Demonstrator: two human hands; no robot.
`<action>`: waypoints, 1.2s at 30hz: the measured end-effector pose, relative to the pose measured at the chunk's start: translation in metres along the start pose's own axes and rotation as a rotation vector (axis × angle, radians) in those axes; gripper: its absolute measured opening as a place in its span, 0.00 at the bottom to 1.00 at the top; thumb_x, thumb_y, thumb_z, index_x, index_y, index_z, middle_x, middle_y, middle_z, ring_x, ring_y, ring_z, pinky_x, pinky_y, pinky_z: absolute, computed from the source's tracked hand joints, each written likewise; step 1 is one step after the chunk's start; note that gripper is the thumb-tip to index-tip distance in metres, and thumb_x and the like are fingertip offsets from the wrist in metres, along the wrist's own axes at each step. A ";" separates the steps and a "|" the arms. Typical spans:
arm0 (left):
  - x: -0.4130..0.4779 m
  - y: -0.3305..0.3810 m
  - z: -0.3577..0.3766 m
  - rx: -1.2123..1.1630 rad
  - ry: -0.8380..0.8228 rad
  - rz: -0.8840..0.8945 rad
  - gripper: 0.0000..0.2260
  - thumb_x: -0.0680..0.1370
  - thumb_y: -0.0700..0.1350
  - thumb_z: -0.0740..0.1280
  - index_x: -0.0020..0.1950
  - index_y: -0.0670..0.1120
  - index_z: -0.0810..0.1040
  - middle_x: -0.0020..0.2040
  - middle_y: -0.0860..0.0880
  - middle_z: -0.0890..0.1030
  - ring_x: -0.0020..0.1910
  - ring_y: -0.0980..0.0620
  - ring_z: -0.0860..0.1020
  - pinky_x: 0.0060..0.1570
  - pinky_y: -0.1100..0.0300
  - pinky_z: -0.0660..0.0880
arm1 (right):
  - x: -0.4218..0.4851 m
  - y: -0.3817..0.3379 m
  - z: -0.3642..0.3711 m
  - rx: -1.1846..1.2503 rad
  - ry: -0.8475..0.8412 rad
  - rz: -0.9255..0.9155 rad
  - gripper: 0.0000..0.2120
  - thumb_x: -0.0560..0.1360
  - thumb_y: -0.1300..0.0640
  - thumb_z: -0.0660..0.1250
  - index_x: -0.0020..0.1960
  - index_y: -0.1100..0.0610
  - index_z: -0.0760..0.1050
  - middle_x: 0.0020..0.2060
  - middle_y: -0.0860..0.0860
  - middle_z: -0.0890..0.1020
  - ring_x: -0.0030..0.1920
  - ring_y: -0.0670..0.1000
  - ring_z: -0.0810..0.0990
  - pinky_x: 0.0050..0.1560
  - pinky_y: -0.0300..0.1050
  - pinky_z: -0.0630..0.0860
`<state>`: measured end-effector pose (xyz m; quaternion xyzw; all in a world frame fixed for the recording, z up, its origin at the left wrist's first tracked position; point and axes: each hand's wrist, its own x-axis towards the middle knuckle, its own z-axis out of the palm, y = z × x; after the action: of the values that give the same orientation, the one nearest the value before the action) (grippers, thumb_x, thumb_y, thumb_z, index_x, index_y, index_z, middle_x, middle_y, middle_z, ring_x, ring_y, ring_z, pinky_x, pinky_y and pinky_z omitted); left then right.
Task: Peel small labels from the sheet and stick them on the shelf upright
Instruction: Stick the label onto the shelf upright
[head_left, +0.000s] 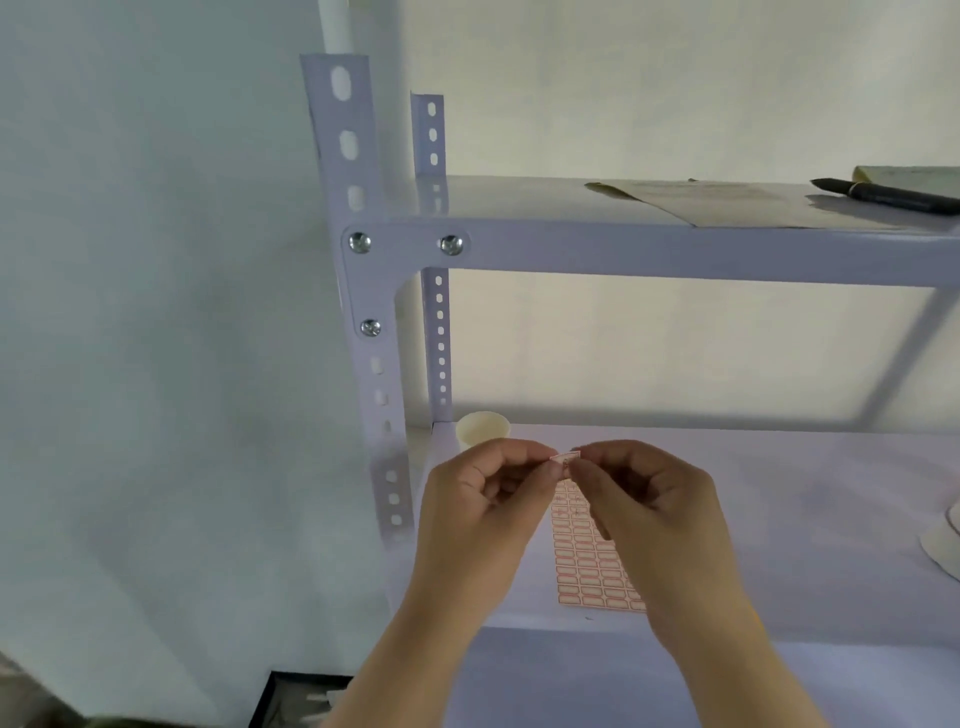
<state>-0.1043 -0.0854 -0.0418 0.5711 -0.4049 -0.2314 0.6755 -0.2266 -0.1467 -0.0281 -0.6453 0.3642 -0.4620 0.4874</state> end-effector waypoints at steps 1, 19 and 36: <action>-0.004 0.002 0.000 0.021 0.009 0.000 0.04 0.75 0.37 0.73 0.45 0.45 0.86 0.41 0.50 0.89 0.42 0.56 0.86 0.45 0.67 0.79 | -0.002 0.000 -0.002 0.002 -0.022 0.002 0.10 0.75 0.62 0.70 0.38 0.51 0.85 0.21 0.42 0.77 0.24 0.44 0.70 0.27 0.32 0.68; -0.009 0.031 -0.074 0.105 0.186 0.161 0.04 0.75 0.39 0.73 0.42 0.47 0.85 0.37 0.53 0.87 0.35 0.59 0.82 0.37 0.70 0.76 | -0.029 -0.033 0.073 0.032 -0.033 -0.179 0.07 0.75 0.57 0.72 0.38 0.49 0.84 0.24 0.46 0.79 0.26 0.47 0.67 0.28 0.40 0.66; 0.031 0.035 -0.118 0.113 0.213 0.270 0.05 0.73 0.38 0.76 0.44 0.48 0.88 0.38 0.55 0.88 0.36 0.59 0.85 0.40 0.68 0.79 | -0.015 -0.047 0.126 -0.117 0.138 -0.305 0.06 0.75 0.57 0.72 0.43 0.46 0.84 0.36 0.40 0.85 0.32 0.46 0.81 0.33 0.35 0.76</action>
<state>0.0039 -0.0320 -0.0019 0.5700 -0.4161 -0.0537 0.7064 -0.1103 -0.0844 0.0013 -0.6869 0.3209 -0.5519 0.3472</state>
